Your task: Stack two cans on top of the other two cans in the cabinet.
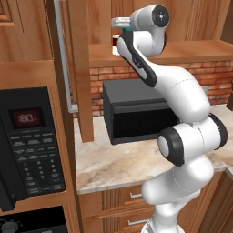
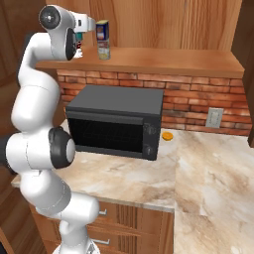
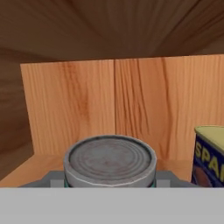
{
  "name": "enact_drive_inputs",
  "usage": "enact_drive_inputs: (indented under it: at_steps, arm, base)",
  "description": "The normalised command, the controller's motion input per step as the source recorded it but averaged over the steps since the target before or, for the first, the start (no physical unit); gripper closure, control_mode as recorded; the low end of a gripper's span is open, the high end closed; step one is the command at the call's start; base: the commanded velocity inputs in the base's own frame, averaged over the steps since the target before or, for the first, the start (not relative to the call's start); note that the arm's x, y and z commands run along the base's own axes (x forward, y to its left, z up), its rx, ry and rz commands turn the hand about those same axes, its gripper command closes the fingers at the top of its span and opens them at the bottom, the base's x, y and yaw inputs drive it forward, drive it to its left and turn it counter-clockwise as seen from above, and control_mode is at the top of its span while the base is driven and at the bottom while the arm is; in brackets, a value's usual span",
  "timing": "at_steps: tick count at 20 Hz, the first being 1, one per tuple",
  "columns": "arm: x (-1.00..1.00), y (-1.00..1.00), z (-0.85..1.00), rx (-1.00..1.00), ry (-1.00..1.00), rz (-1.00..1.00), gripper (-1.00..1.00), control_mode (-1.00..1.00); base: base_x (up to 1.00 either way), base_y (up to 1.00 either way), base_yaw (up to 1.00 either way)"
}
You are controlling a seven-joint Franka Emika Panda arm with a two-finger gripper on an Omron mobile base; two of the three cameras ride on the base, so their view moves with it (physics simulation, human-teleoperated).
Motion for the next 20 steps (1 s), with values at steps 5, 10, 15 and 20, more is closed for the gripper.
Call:
enact_drive_inputs:
  at_steps: [5, 10, 15, 20]
  arm:
    - [0.08, 0.10, 0.00, 0.00, 0.03, 0.00, 1.00, -1.00]
    - [0.09, 0.14, 0.02, 0.00, 0.02, 0.00, 1.00, -1.00]
    - [0.15, 0.01, 0.01, 0.00, 0.00, 0.00, 1.00, -1.00]
    - [0.23, 0.01, 0.00, 0.00, 0.00, 0.00, 1.00, -1.00]
  base:
    - [0.00, 0.00, 0.00]
    - [0.00, 0.00, 0.00]
    - [0.00, 0.00, 0.00]
    - [0.00, 0.00, 0.00]
